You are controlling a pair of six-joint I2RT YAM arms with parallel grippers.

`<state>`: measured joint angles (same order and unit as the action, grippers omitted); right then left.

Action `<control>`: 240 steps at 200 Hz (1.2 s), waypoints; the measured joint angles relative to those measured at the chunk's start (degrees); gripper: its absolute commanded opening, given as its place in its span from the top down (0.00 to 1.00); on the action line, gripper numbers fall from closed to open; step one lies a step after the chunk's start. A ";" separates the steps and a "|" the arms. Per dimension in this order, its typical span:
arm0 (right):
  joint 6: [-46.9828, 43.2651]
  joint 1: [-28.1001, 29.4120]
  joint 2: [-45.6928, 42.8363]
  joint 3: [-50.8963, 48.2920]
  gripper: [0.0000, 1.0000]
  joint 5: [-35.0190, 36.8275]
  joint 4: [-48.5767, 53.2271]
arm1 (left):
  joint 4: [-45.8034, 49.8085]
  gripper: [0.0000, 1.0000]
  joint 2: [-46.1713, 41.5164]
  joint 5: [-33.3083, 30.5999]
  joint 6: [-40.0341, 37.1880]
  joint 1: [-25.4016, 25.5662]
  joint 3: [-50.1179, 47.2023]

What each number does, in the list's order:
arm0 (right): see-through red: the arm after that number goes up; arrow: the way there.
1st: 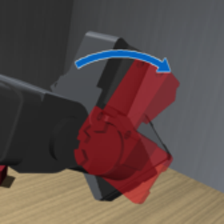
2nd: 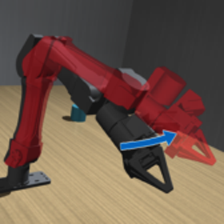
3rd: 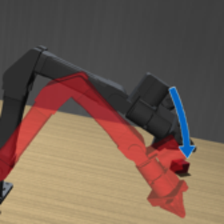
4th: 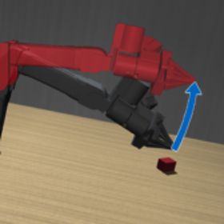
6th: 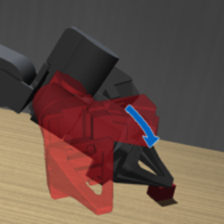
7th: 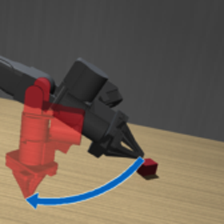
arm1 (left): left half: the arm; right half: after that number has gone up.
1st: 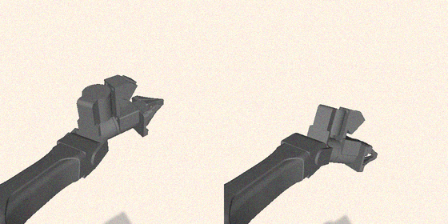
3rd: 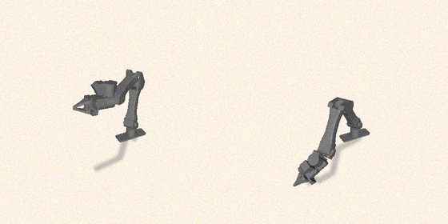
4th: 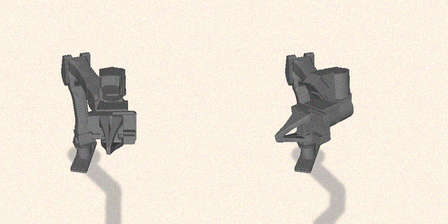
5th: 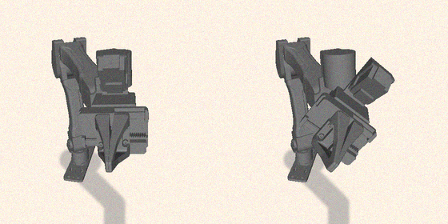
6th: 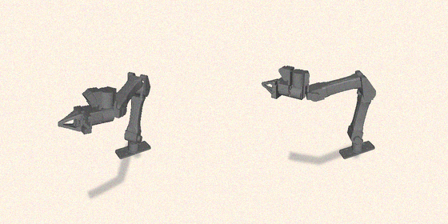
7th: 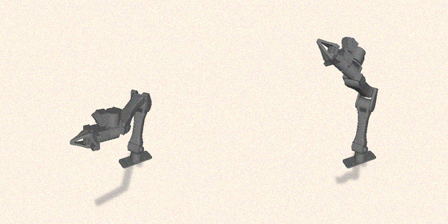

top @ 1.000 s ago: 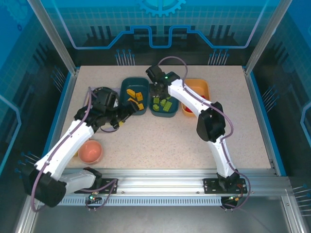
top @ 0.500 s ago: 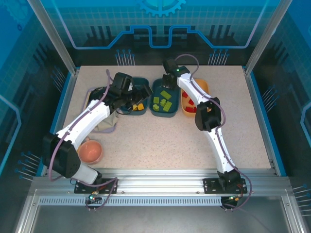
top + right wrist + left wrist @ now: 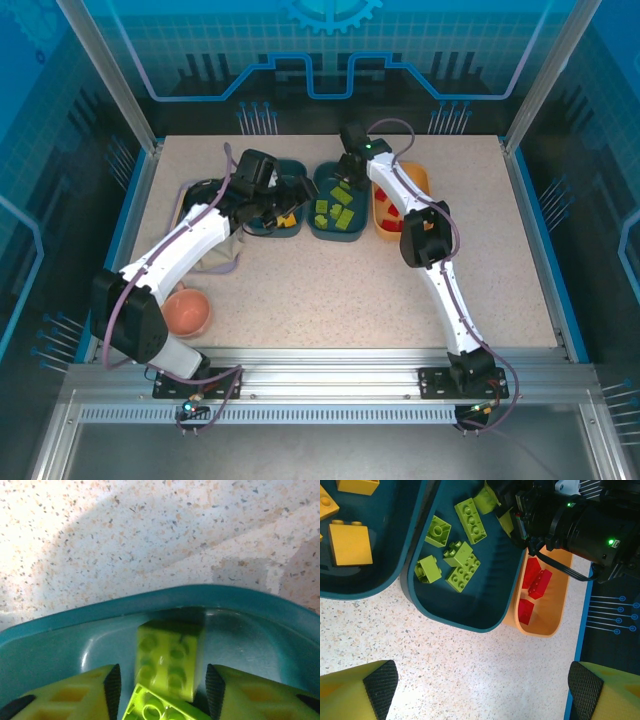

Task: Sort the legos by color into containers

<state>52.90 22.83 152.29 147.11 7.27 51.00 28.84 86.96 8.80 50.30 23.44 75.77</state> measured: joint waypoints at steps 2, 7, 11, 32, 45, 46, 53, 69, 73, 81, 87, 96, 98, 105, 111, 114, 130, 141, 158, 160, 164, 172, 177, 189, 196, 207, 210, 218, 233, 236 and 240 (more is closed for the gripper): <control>0.24 0.00 0.00 0.09 0.42 0.00 -0.02 | 0.09 0.08 0.00 0.00 -0.13 0.00 0.13; 0.09 0.00 0.00 0.33 0.40 -0.04 0.02 | 0.42 0.08 0.00 -0.13 -0.33 0.00 0.55; 0.22 0.04 -0.02 0.39 0.39 -0.04 -0.04 | 0.70 0.08 0.00 -0.20 -0.42 0.00 0.87; 0.11 0.17 -0.94 0.42 0.37 0.02 0.68 | 1.99 0.07 -0.17 -0.85 -0.98 0.00 2.51; -0.02 0.39 -2.67 -0.09 0.34 0.26 1.44 | 3.19 0.05 -0.72 -1.46 -1.29 0.00 3.23; -0.04 0.42 -2.80 -0.20 0.34 0.28 1.44 | 3.43 0.05 -0.79 -1.51 -1.27 0.00 3.30; -0.44 0.63 -4.79 -1.49 0.31 0.63 1.64 | 4.28 0.02 -1.20 -1.68 -1.40 -0.02 3.63; -1.57 1.31 -11.21 -6.38 0.20 1.68 1.57 | 6.58 0.01 -2.75 -2.08 -2.29 -0.20 4.48; -2.49 1.57 -13.77 -8.61 0.10 1.92 1.14 | 7.17 0.01 -3.23 -2.08 -2.49 -0.33 4.68; -3.61 2.03 -18.62 -12.79 0.00 2.54 0.39 | 8.37 0.01 -4.33 -2.08 -2.80 -0.61 4.94; -4.70 2.45 -22.97 -16.44 0.00 3.04 -0.39 | 9.49 0.01 -5.11 -2.08 -3.15 -0.96 5.20; -6.95 3.10 -30.18 -22.75 0.00 3.45 -2.47 | 11.10 0.01 -6.62 -2.10 -4.04 -1.64 5.42; -7.54 3.21 -32.24 -24.59 0.00 3.58 -3.17 | 11.45 0.01 -7.02 -2.10 -4.33 -1.81 5.44; -9.33 3.58 -38.01 -29.75 0.00 4.02 -4.90 | 12.68 0.01 -8.28 -2.47 -5.44 -2.29 5.44; -10.95 3.87 -43.12 -34.10 0.00 4.35 -6.23 | 13.90 0.01 -9.44 -3.21 -6.34 -2.58 5.44; -11.87 3.96 -45.62 -36.41 0.00 4.35 -7.17 | 14.47 0.01 -9.99 -3.72 -6.91 -2.73 5.44; -16.79 3.93 -59.60 -48.70 0.00 5.51 -11.21 | 17.05 0.01 -13.66 -6.97 -9.27 -3.06 5.03; -19.78 3.69 -67.89 -56.19 0.00 6.75 -12.87 | 18.58 0.01 -16.79 -10.71 -10.80 -3.04 3.93; -21.79 2.84 -77.92 -65.33 0.00 11.69 -12.44 | 20.26 0.01 -22.29 -19.30 -11.80 -3.04 0.55; -21.99 2.64 -78.66 -66.16 0.00 11.96 -12.55 | 20.26 0.01 -22.97 -20.79 -11.87 -3.04 -0.13; -22.58 2.12 -80.41 -68.41 0.00 12.66 -12.63 | 20.20 0.01 -24.22 -23.02 -12.04 -3.04 -1.46; -24.04 0.20 -84.28 -73.96 0.00 13.60 -13.73 | 19.04 0.01 -27.23 -27.78 -13.46 -3.04 -5.46; -25.05 -1.38 -86.60 -78.07 0.00 13.90 -14.58 | 17.73 0.01 -28.92 -30.27 -14.64 -3.06 -8.33; -27.67 -5.40 -91.80 -88.78 0.00 14.91 -17.68 | 12.85 0.01 -33.05 -35.30 -18.16 -3.10 -16.90; -29.44 -7.50 -94.77 -95.67 0.00 15.61 -20.35 | 10.19 0.01 -34.73 -37.55 -20.55 -3.19 -21.62; -32.37 -9.57 -99.03 -106.60 0.00 16.79 -24.65 | 6.34 0.01 -36.06 -40.17 -24.46 -3.58 -28.24; -32.89 -9.84 -99.71 -108.61 0.00 16.94 -25.42 | 5.38 0.01 -36.11 -40.68 -25.38 -3.76 -29.70; -34.82 -10.45 -101.70 -114.95 0.00 17.35 -28.22 | 2.62 0.01 -35.50 -41.29 -28.09 -4.74 -33.35; -37.83 -11.45 -102.88 -122.20 0.00 17.40 -33.40 | -2.29 0.01 -33.97 -41.31 -31.08 -7.28 -38.21; -38.40 -11.69 -102.77 -123.05 0.00 17.42 -34.45 | -3.34 0.01 -33.70 -41.29 -31.41 -7.82 -39.08; -39.08 -11.98 -102.33 -123.97 0.00 17.38 -36.09 | -4.92 0.01 -33.16 -41.03 -31.69 -8.85 -40.30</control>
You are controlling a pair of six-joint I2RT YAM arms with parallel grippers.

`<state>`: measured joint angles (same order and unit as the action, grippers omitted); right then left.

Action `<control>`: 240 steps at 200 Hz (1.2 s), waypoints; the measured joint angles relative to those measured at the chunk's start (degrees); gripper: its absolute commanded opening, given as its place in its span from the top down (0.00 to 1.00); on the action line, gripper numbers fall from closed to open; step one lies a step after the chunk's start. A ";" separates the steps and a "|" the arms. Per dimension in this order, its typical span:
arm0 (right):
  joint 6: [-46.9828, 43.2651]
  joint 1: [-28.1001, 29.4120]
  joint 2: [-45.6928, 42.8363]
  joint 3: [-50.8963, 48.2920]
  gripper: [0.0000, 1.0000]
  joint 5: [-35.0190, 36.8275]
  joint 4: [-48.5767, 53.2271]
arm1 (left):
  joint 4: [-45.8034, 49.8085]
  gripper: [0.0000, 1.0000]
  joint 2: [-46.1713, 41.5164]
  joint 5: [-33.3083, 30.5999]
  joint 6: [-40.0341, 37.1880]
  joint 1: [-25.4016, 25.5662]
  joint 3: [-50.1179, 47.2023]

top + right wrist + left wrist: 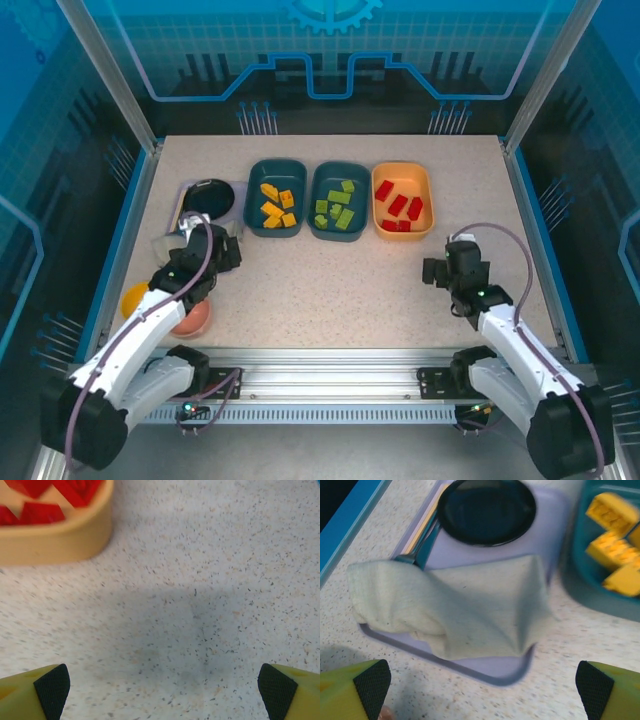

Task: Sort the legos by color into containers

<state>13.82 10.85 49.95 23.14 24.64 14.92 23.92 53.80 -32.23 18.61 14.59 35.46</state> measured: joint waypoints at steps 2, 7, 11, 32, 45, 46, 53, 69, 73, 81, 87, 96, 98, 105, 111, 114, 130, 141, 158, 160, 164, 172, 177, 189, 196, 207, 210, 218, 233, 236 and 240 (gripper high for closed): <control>-0.39 -0.15 0.22 -0.46 0.00 -0.02 -0.96 | -0.63 0.01 0.22 0.11 -0.20 -0.48 -0.57; -1.11 -0.52 1.14 -1.14 0.00 -0.28 -3.10 | -2.19 0.01 0.85 0.35 -0.44 -1.55 -1.66; -1.66 -0.90 1.86 -1.51 0.00 -0.44 -4.81 | -3.67 0.01 1.40 0.63 -0.68 -2.49 -2.62; -4.28 -3.26 9.31 -1.68 0.00 -2.80 -14.16 | -11.52 0.01 5.75 3.10 -2.62 -6.80 -5.86; -5.66 -4.20 13.77 -1.40 0.00 -4.37 -18.95 | -17.05 0.01 8.59 4.96 -4.02 -8.57 -7.17; -5.84 -4.22 14.34 -1.38 0.00 -4.66 -19.47 | -17.31 0.01 8.76 5.07 -4.09 -8.68 -7.21; -6.54 -4.57 16.59 -1.16 0.00 -5.77 -22.18 | -20.13 0.01 10.56 6.10 -4.87 -9.51 -7.48; -7.96 -5.49 21.53 -0.04 0.00 -8.41 -28.30 | -27.21 0.01 15.28 8.17 -5.84 -11.43 -7.48; -8.13 -5.79 22.69 0.26 0.00 -9.03 -29.88 | -29.20 0.01 16.76 8.83 -6.25 -11.96 -7.48; -8.50 -6.43 24.92 0.98 0.00 -10.45 -33.16 | -32.30 0.01 19.30 9.97 -6.88 -12.79 -7.45; -8.81 -6.91 26.62 1.64 0.00 -11.41 -35.67 | -34.45 0.01 21.09 10.75 -7.30 -13.22 -7.45; -9.11 -7.45 28.68 2.62 0.00 -12.55 -38.01 | -37.29 0.01 23.32 11.85 -8.11 -13.68 -7.45; -9.25 -7.61 29.27 2.89 0.00 -12.83 -38.66 | -37.94 0.01 23.89 12.15 -8.17 -13.75 -7.45; -9.44 -7.93 31.08 3.67 0.00 -13.81 -40.59 | -40.24 0.01 25.55 13.11 -8.61 -13.99 -7.34; -9.79 -8.04 32.33 3.96 0.00 -14.58 -42.47 | -41.72 0.01 26.77 13.81 -9.01 -14.10 -7.10; -9.99 -8.04 32.87 3.93 0.00 -14.91 -43.58 | -42.69 0.01 27.34 14.12 -9.38 -14.21 -7.04; -10.93 -7.96 34.69 2.36 0.00 -16.81 -50.25 | -47.10 0.01 29.68 15.65 -10.23 -14.60 -6.80; -11.15 -8.02 34.95 0.31 0.00 -17.84 -53.72 | -49.62 0.01 30.05 17.00 -11.28 -14.78 -6.97; -11.30 -8.07 34.99 -1.55 0.00 -18.75 -56.52 | -58.93 0.01 30.29 18.25 -12.15 -14.75 -9.92; -11.32 -8.07 35.04 -1.66 0.00 -18.91 -56.70 | -60.28 0.01 30.45 18.38 -12.26 -14.75 -10.51; -11.32 -8.07 35.04 -1.75 0.00 -19.02 -57.16 | -62.45 0.01 30.69 18.62 -12.59 -14.75 -11.54; -11.32 -8.07 35.06 -1.75 0.00 -19.17 -58.01 | -63.93 0.01 31.15 18.67 -12.79 -14.75 -12.96; -11.32 -8.07 35.06 -1.75 0.00 -19.23 -58.62 | -64.46 0.01 31.58 18.67 -12.85 -14.75 -13.51; -11.32 -8.07 35.06 -1.75 0.00 -19.19 -59.91 | -65.46 0.01 32.57 18.64 -13.22 -14.51 -13.77; -11.32 -8.07 35.06 -1.75 0.00 -19.04 -60.28 | -66.23 0.01 32.79 18.64 -13.29 -14.40 -13.77; -11.32 -7.87 35.06 -1.70 0.00 -18.03 -60.48 | -67.21 0.01 32.81 18.67 -13.53 -14.29 -13.77; -11.32 -7.85 35.08 -1.70 0.00 -17.62 -60.48 | -67.47 0.01 32.81 18.67 -13.60 -14.25 -13.77; -11.34 -7.54 35.21 -1.60 0.00 -16.50 -60.41 | -68.04 0.01 32.81 18.67 -13.79 -14.21 -13.77; -11.63 -6.84 35.58 -1.22 0.00 -15.23 -60.37 | -68.63 0.01 32.81 18.64 -14.23 -14.14 -13.77; -11.80 -6.69 35.60 -1.14 0.00 -15.13 -60.33 | -68.72 0.01 32.81 18.64 -14.27 -14.12 -13.77; -11.89 -6.60 35.69 -1.01 0.00 -15.06 -60.28 | -68.85 0.01 32.81 18.64 -14.32 -14.03 -13.77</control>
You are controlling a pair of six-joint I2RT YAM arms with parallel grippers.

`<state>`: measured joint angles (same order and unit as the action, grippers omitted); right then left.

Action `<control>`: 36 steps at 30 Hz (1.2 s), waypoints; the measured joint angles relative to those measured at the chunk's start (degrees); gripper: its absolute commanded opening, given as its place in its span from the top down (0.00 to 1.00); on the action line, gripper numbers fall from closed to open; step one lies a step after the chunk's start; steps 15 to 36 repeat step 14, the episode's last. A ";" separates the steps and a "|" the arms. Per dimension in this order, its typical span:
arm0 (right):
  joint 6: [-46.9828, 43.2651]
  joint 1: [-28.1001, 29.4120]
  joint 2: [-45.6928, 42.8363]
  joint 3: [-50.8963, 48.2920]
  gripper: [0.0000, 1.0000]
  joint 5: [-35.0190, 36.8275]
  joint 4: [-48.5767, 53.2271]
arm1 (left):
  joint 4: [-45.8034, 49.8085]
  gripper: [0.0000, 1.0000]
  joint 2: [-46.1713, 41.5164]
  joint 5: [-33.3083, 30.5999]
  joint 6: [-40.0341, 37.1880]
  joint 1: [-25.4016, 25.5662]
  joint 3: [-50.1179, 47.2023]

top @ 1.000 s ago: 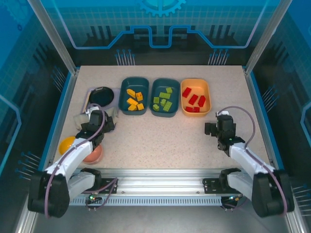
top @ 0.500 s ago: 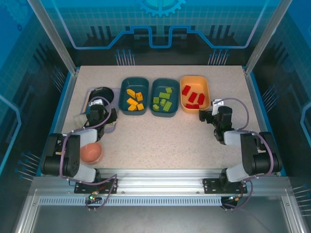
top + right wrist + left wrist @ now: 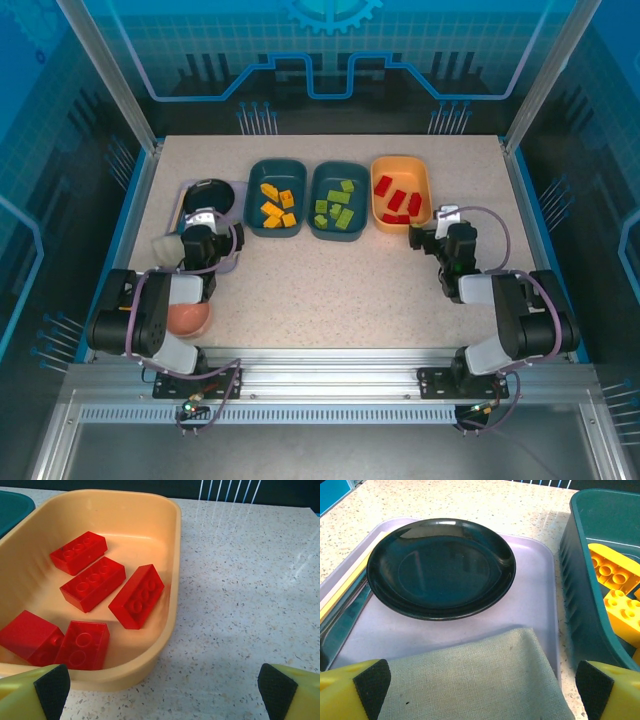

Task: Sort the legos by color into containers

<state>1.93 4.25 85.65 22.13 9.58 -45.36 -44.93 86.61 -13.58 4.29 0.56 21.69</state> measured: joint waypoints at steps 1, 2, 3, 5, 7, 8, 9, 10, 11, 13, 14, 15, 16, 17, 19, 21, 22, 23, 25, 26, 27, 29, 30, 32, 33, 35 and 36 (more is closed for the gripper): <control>-0.13 0.17 0.00 0.11 0.00 0.07 0.02 | -0.09 0.01 0.00 0.00 -0.04 0.09 0.00; -0.33 0.22 0.00 0.15 0.00 0.09 0.00 | -0.24 0.01 0.00 0.00 -0.20 0.22 0.00; -0.39 0.22 0.00 0.20 0.00 0.13 0.04 | -0.37 0.01 0.00 0.00 -0.22 0.33 0.00; -0.55 0.22 0.00 0.26 0.00 0.31 0.31 | -0.44 0.01 0.02 0.00 -0.24 0.37 0.02; -0.57 0.22 0.02 0.28 0.00 0.46 0.33 | -0.44 0.01 0.02 0.00 -0.26 0.37 0.02; -0.59 0.22 0.04 0.35 0.00 0.46 0.37 | -0.44 0.01 0.02 0.00 -0.24 0.37 0.02; -0.68 0.22 0.09 0.42 0.00 0.46 0.37 | -0.44 0.01 0.02 0.00 -0.26 0.37 0.02; -0.72 0.22 0.09 0.46 0.00 0.46 0.39 | -0.44 0.01 0.02 0.00 -0.26 0.37 0.02; -0.72 0.22 0.11 0.48 0.00 0.46 0.39 | -0.44 0.01 0.02 0.00 -0.26 0.37 0.02; -0.74 0.22 0.11 0.48 0.00 0.44 0.39 | -0.44 0.01 0.02 0.00 -0.26 0.37 0.02; -0.74 0.22 0.11 0.48 0.00 0.44 0.39 | -0.44 0.01 0.02 0.00 -0.26 0.37 0.02; -0.74 0.22 0.11 0.48 0.00 0.44 0.39 | -0.44 0.01 0.02 0.00 -0.26 0.37 0.02; -0.74 0.22 0.11 0.48 0.00 0.44 0.39 | -0.44 0.01 0.02 0.00 -0.26 0.37 0.02; -0.74 0.22 0.11 0.48 0.00 0.44 0.39 | -0.44 0.01 0.02 0.00 -0.26 0.37 0.02; -0.74 0.22 0.11 0.48 0.00 0.44 0.39 | -0.44 0.01 0.02 0.00 -0.26 0.37 0.02; -0.74 0.22 0.11 0.48 0.00 0.44 0.39 | -0.44 0.01 0.02 0.00 -0.26 0.37 0.02; -0.74 0.22 0.11 0.48 0.00 0.44 0.39 | -0.44 0.01 0.02 0.00 -0.26 0.37 0.02; -0.74 0.22 0.11 0.48 0.00 0.44 0.39 | -0.44 0.01 0.02 0.00 -0.26 0.37 0.02; -0.74 0.22 0.11 0.48 0.00 0.44 0.39 | -0.44 0.01 0.02 0.00 -0.26 0.37 0.02; -0.74 0.22 0.11 0.48 0.00 0.44 0.39 | -0.44 0.01 0.02 0.00 -0.26 0.37 0.02; -0.74 0.22 0.11 0.48 0.00 0.44 0.39 | -0.44 0.01 0.02 0.00 -0.26 0.37 0.02; -0.74 0.22 0.11 0.48 0.00 0.44 0.39 | -0.44 0.01 0.02 0.00 -0.26 0.37 0.02; -0.74 0.22 0.11 0.48 0.00 0.44 0.39 | -0.44 0.01 0.02 0.00 -0.26 0.37 0.02; -0.74 0.22 0.11 0.48 0.00 0.44 0.39 | -0.44 0.01 0.02 0.00 -0.26 0.37 0.02; -0.74 0.22 0.11 0.48 0.00 0.44 0.39 | -0.44 0.01 0.02 0.00 -0.26 0.37 0.02; -0.74 0.22 0.11 0.48 0.00 0.44 0.39 | -0.44 0.01 0.02 0.00 -0.26 0.37 0.02; -0.74 0.22 0.11 0.48 0.00 0.44 0.39 | -0.44 0.01 0.02 0.00 -0.26 0.37 0.02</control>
